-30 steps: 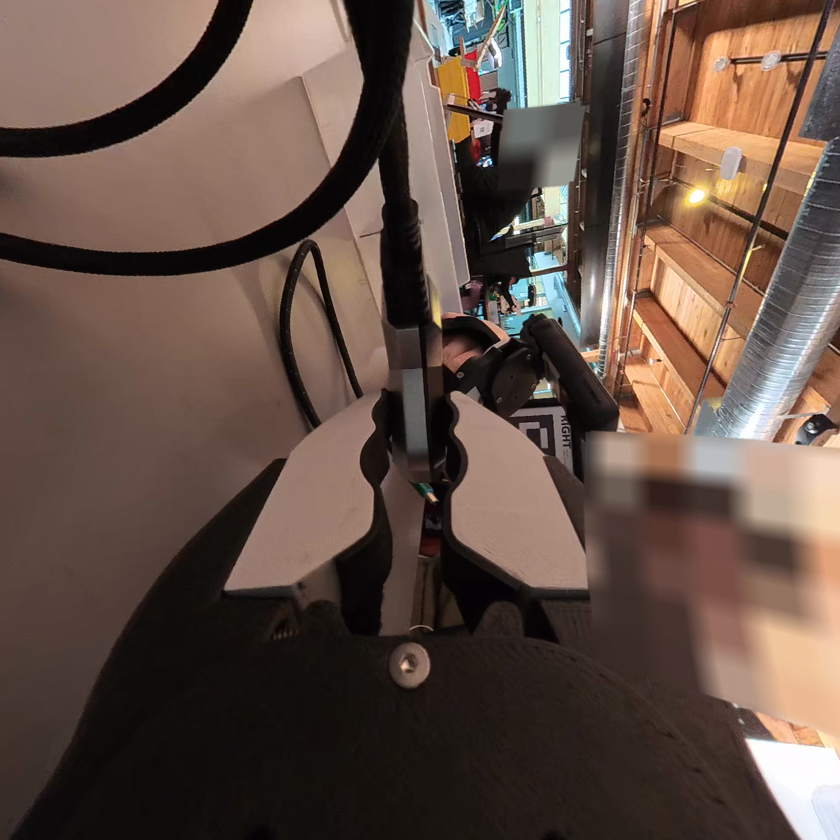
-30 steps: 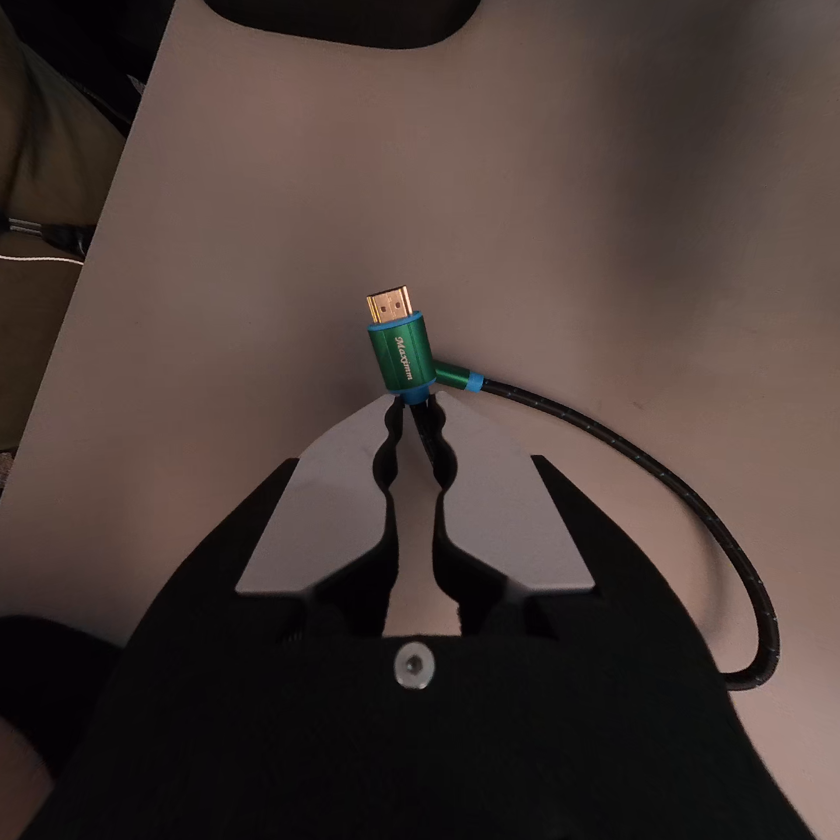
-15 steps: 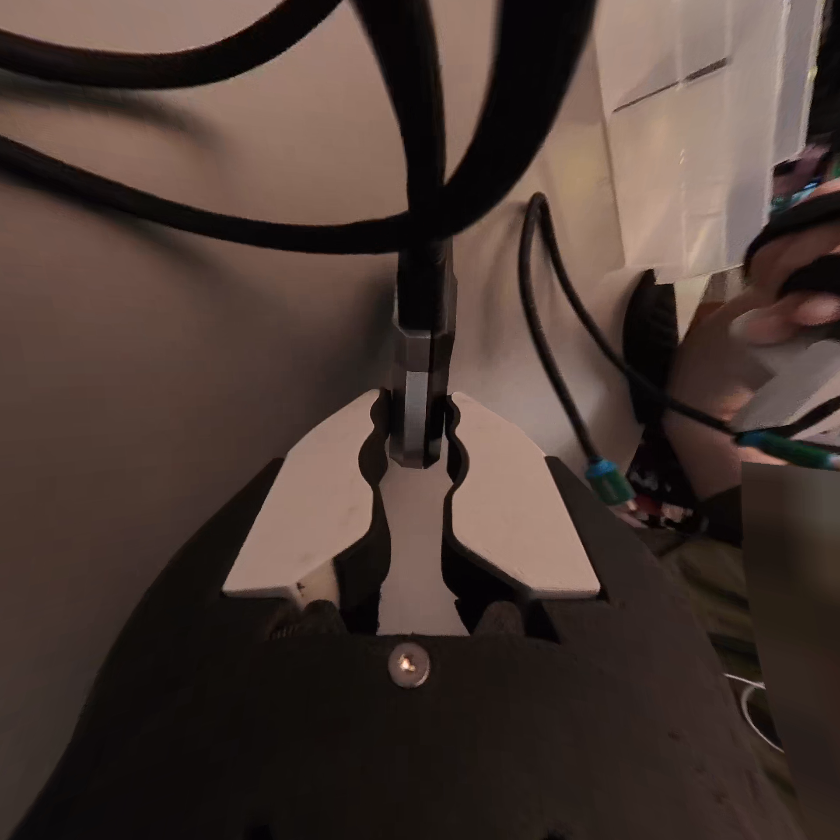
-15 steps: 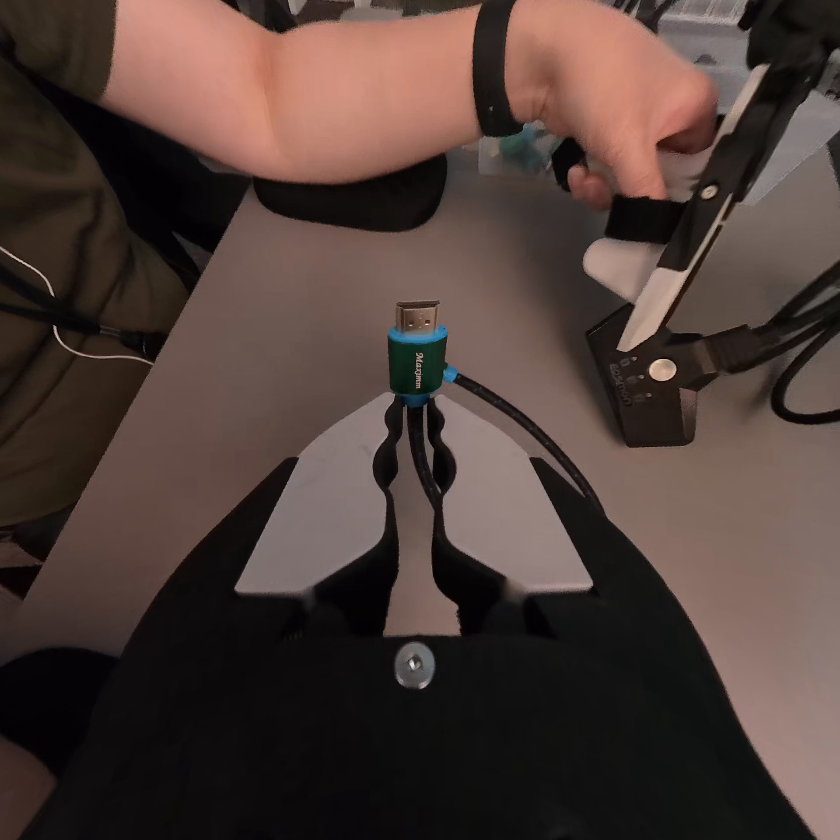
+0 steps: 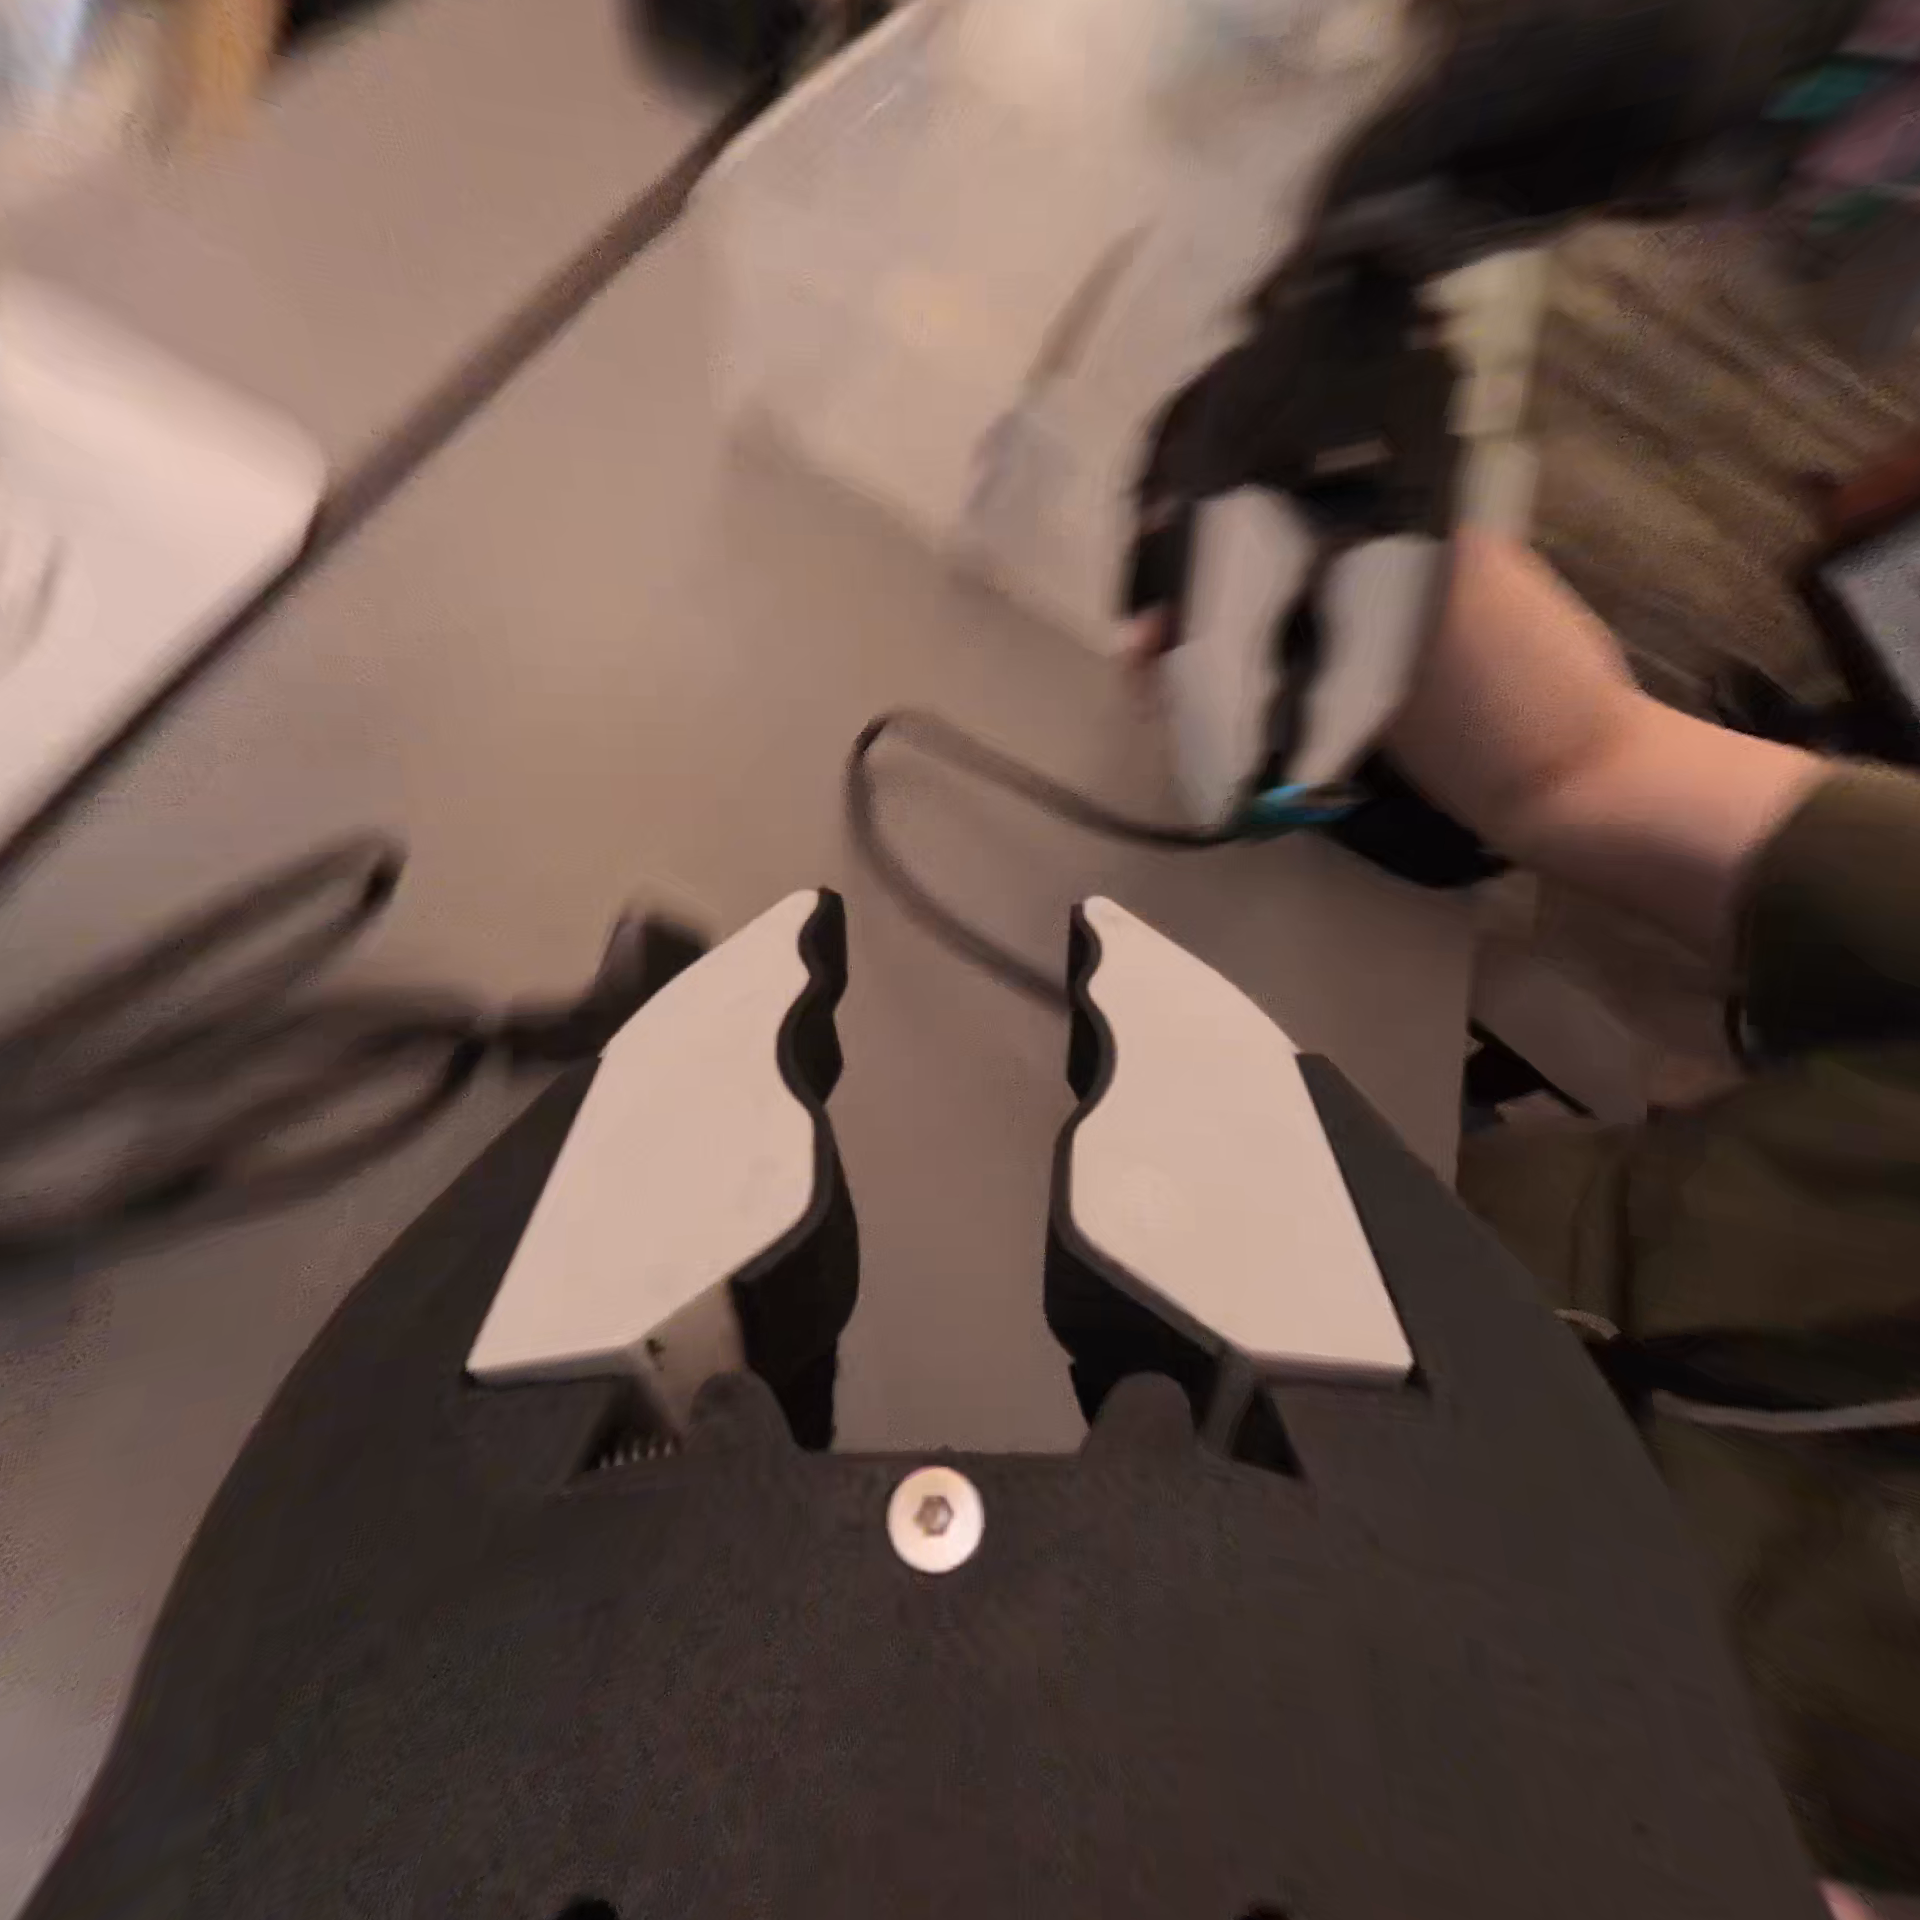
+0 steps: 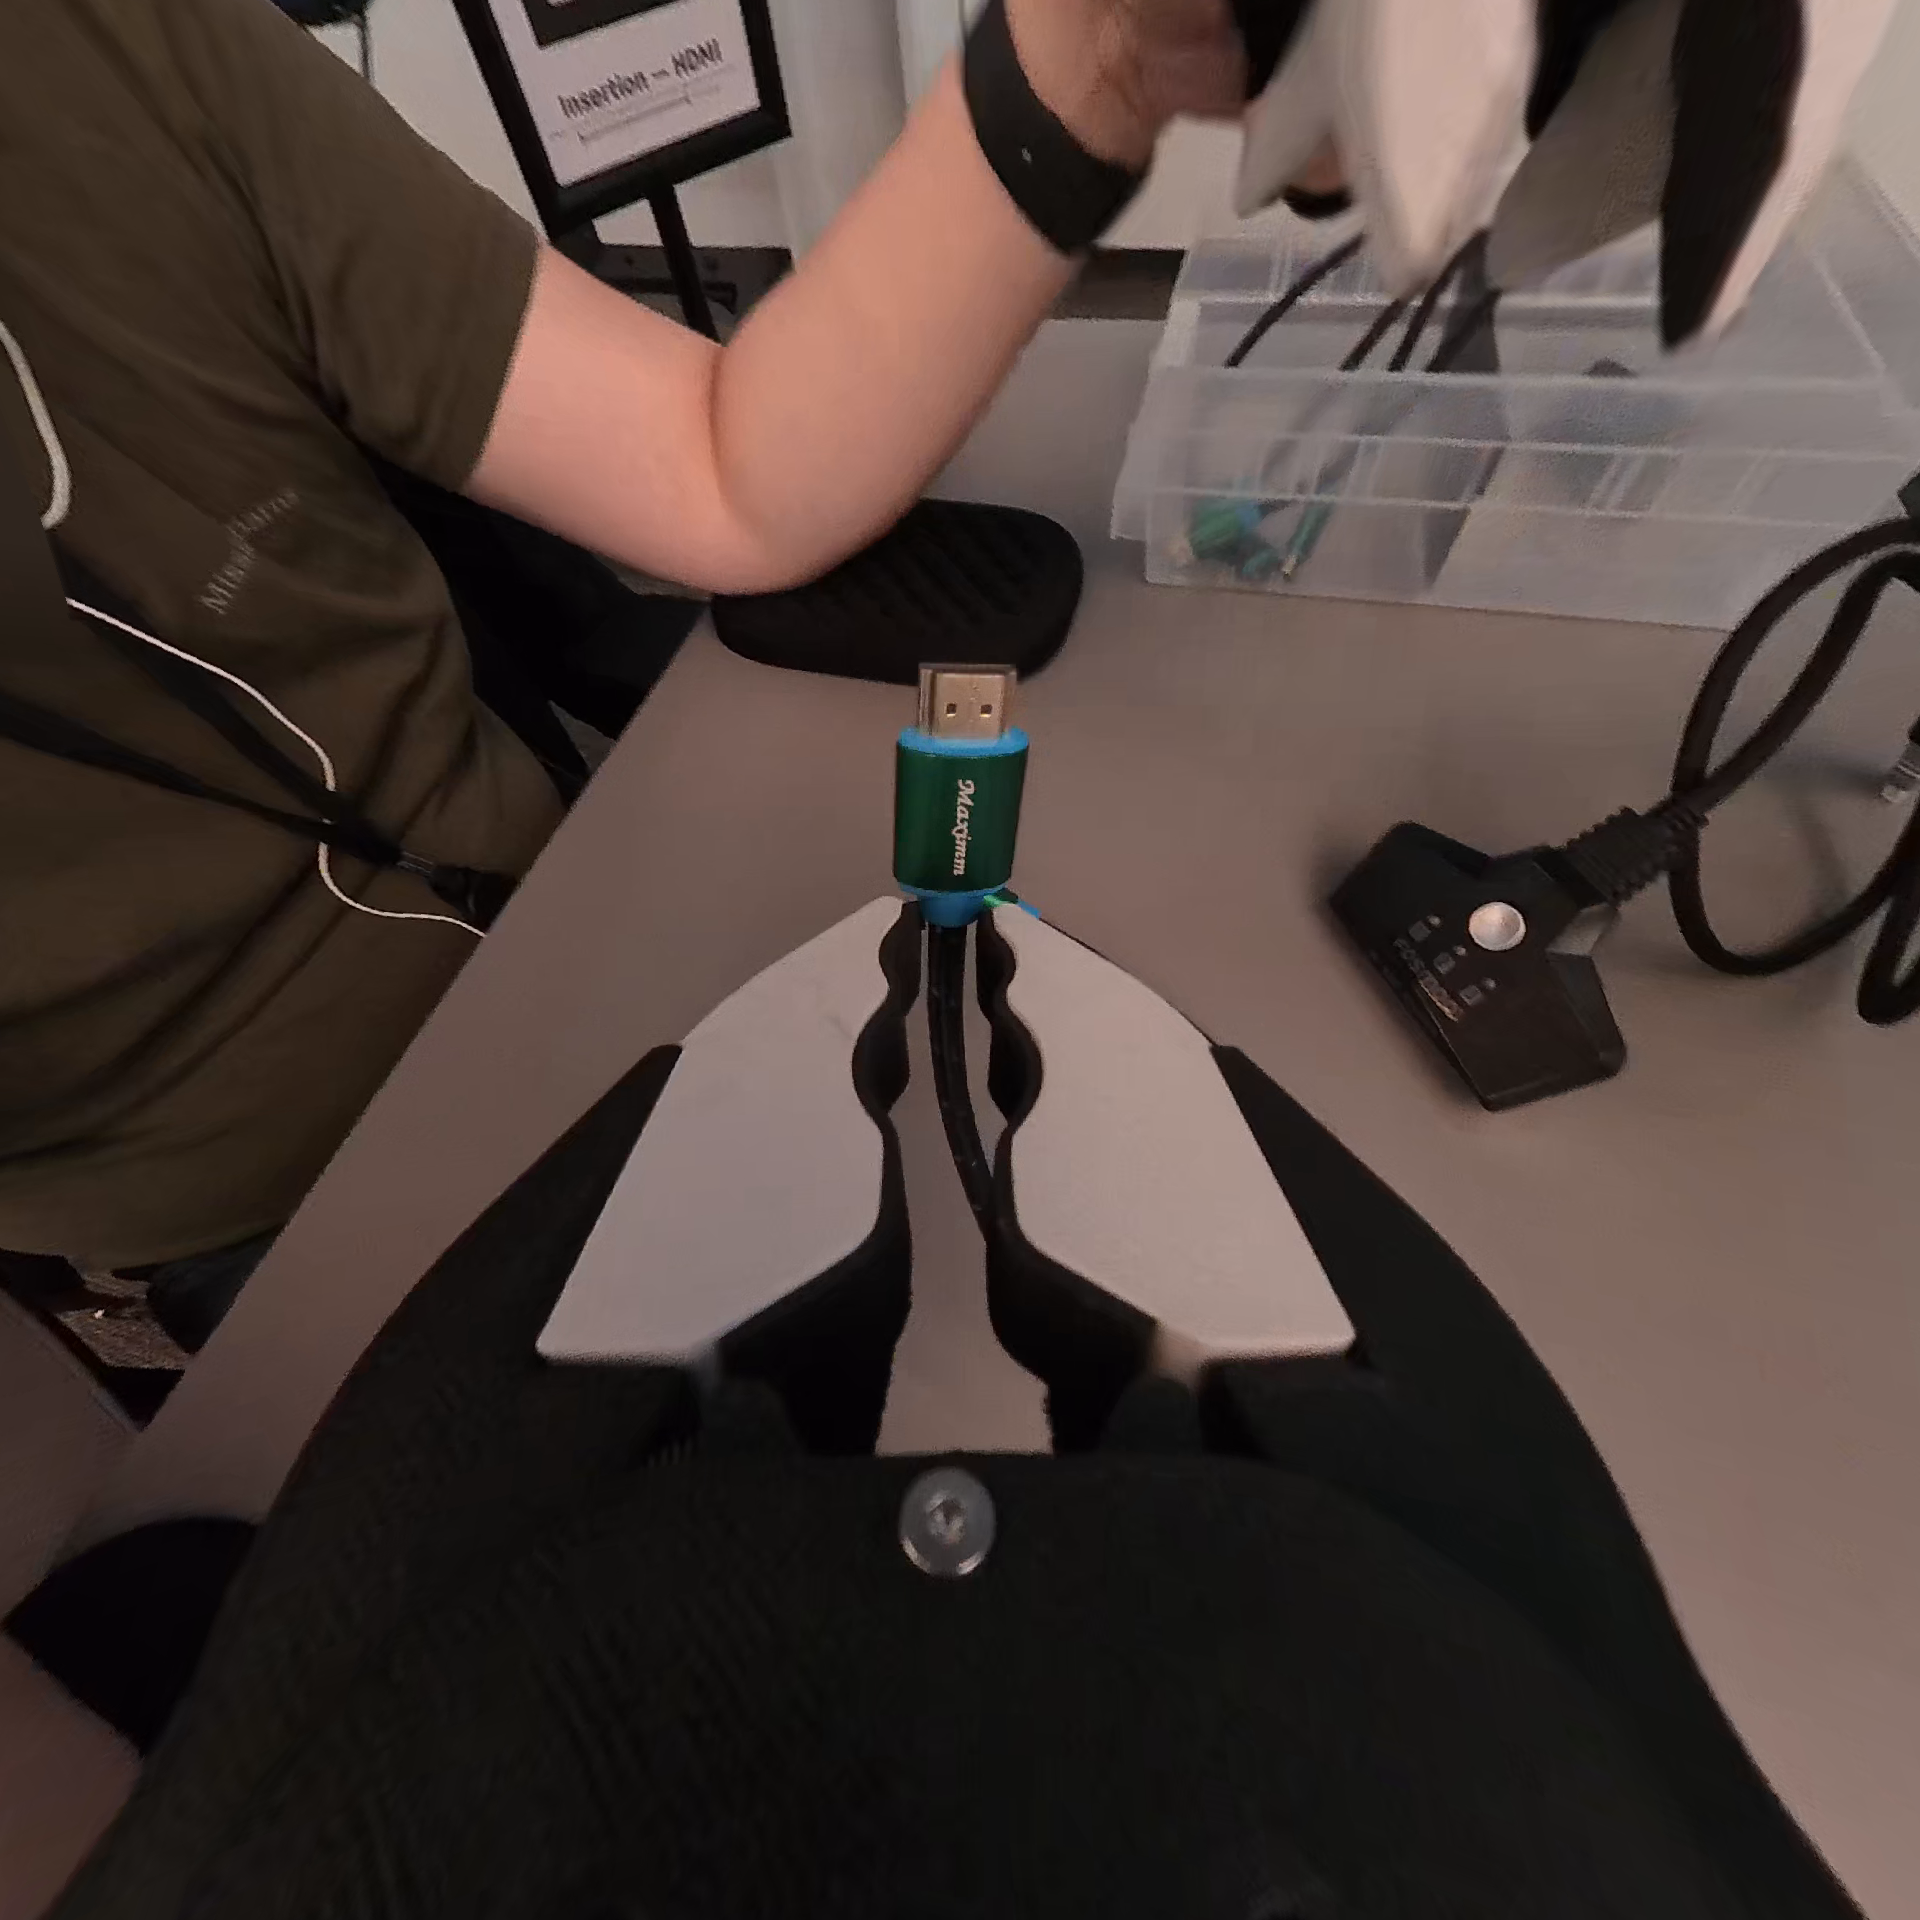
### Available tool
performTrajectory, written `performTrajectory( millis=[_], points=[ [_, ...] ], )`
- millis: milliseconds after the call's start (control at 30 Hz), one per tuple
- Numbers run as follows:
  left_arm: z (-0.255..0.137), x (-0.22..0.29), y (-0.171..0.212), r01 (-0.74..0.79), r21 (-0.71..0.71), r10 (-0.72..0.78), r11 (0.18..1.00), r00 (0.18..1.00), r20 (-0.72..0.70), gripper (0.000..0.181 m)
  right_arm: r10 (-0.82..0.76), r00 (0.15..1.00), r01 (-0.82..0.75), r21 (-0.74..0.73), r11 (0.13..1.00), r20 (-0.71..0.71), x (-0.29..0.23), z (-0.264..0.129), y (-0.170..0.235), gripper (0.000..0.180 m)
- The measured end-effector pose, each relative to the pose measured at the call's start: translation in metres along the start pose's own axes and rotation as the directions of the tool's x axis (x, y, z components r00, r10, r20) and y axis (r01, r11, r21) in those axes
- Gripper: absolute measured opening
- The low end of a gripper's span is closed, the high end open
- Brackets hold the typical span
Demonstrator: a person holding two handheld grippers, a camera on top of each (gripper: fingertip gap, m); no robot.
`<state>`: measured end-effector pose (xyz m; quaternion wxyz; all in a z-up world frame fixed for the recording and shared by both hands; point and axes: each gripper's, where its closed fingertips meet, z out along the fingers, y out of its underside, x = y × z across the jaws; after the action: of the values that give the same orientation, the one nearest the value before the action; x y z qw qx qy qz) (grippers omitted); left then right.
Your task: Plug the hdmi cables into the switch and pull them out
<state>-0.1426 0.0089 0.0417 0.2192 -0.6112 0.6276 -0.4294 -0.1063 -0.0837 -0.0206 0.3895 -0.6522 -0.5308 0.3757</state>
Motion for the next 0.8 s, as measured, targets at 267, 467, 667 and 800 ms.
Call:
performTrajectory(
  millis=[267,467,667,800],
  points=[
    [0.066,0.086,0.003,-0.498,0.191,0.531,0.846,0.821,-0.210,0.059,-0.016,0.991,-0.003,0.140,0.990,0.131,-0.023,-0.006,-0.024,0.010],
    [0.077,0.113,0.006,-0.477,0.302,0.560,0.826,0.755,-0.342,0.019,0.000,0.986,-0.017,0.101,0.995,0.164,-0.026,-0.001,-0.017,0.010],
    [0.075,0.111,0.019,-0.468,0.229,0.521,0.854,0.748,-0.411,0.015,0.019,0.981,-0.034,0.075,0.997,0.193,-0.027,0.002,-0.012,0.010],
    [0.075,0.112,0.021,-0.525,0.215,0.566,0.824,0.734,-0.375,0.014,0.035,0.974,-0.052,0.074,0.996,0.225,-0.030,0.002,-0.012,0.010]
  ],
)
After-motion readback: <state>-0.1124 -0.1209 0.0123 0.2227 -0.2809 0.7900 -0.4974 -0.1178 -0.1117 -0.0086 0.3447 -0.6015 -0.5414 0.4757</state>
